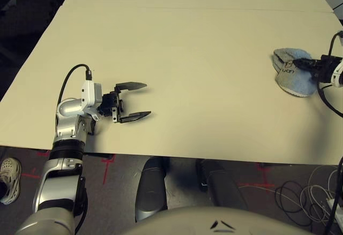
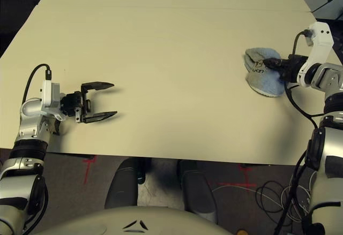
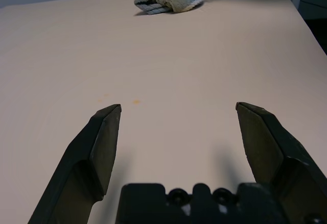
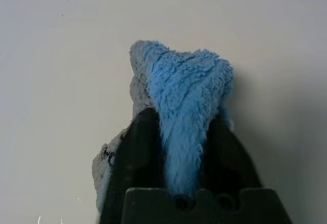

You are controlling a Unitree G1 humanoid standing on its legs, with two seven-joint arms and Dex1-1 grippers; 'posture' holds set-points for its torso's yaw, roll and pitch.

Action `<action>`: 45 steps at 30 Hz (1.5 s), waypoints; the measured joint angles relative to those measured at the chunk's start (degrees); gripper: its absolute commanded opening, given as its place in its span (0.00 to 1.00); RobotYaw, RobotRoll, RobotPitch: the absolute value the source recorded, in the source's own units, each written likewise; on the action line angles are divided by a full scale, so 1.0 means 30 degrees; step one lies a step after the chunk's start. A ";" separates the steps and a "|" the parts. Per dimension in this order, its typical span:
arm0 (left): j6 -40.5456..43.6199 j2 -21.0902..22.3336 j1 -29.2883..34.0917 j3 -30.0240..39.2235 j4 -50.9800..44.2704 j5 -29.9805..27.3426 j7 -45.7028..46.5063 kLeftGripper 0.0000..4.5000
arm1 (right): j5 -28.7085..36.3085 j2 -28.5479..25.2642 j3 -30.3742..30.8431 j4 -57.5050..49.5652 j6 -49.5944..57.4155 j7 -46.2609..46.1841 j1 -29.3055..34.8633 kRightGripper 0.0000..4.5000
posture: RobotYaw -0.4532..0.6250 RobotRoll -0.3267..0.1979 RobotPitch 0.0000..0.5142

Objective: Wipe the water off the table with a rag.

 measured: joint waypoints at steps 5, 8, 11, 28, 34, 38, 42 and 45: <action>0.1346 -0.0044 -0.0875 0.0487 0.0052 0.0090 0.2554 1.00 | 0.0299 0.0206 -0.1280 -0.0188 -0.3858 -0.0620 0.0139 0.99 | 0.55 0.62 0.42; 0.2273 -0.0070 -0.2525 0.1103 0.1609 0.0682 0.6135 1.00 | 0.0629 0.0380 -0.2384 -0.0107 -0.6253 -0.2154 -0.0170 0.99 | 0.56 0.62 0.42; 0.2553 -0.0038 -0.4455 0.2265 0.4197 0.1024 0.9775 1.00 | 0.0936 0.0523 -0.3463 0.0321 -0.8719 -0.3579 -0.0259 0.99 | 0.56 0.62 0.41; 0.2477 0.2126 -0.7583 0.4653 1.1171 0.2540 1.7931 1.00 | 0.1414 0.2423 -0.4520 0.2667 -1.3536 -0.5591 0.0768 0.99 | 0.58 0.62 0.40; 0.2217 0.2194 -0.7599 0.4663 1.1356 0.2946 1.8263 1.00 | 0.1702 0.2619 -0.5116 0.2838 -1.3891 -0.6080 0.1169 0.99 | 0.58 0.62 0.37; 0.2087 0.2249 -0.7756 0.4683 1.1909 0.3128 1.8420 1.00 | 0.2019 0.2810 -0.5292 0.2837 -1.4017 -0.6263 0.1406 0.99 | 0.57 0.62 0.36; 0.1949 0.2248 -0.8045 0.4681 1.1993 0.3245 1.8420 1.00 | 0.2125 0.3061 -0.5292 0.2814 -1.4070 -0.6347 0.1447 0.99 | 0.57 0.62 0.37; 0.1836 0.2248 -0.8134 0.4681 1.2005 0.3348 1.8420 1.00 | 0.2169 0.3143 -0.5292 0.2747 -1.4071 -0.6356 0.1493 0.99 | 0.56 0.62 0.36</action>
